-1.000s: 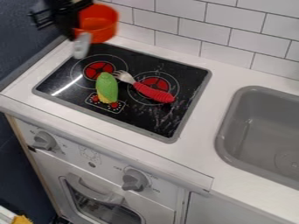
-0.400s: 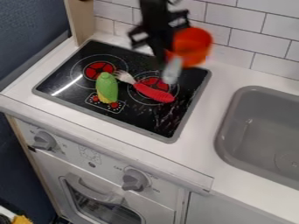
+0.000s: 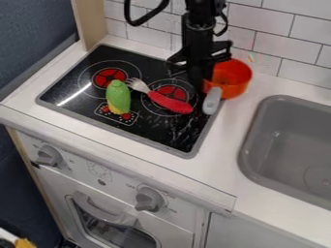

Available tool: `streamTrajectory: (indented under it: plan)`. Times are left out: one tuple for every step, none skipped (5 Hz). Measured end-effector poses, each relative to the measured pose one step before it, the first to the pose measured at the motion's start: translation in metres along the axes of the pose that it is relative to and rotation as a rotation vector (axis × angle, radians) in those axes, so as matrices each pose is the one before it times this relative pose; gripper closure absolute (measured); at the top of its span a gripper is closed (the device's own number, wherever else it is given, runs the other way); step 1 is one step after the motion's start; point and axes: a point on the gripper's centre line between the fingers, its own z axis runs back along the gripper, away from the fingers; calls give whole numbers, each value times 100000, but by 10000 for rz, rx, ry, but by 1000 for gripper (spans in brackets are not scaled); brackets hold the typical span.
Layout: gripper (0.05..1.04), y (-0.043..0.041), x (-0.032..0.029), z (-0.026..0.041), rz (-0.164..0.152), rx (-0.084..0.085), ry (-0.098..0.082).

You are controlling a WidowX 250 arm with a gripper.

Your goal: Moves the orange plastic bowl to the top right of the burner

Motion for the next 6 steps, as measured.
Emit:
streamTrajectory:
  plan:
    - [1011,302,42,-362,22,232,-43]
    - [982,62,116,-123,-114,194,102]
    - [802,337,49,-375,233,-209,256]
    - [508,188,-134,120,24,41,118]
    - [206,-72,-183,1052,-26,-264,69]
    - [68,-149,-184,1833,-11,-329,108]
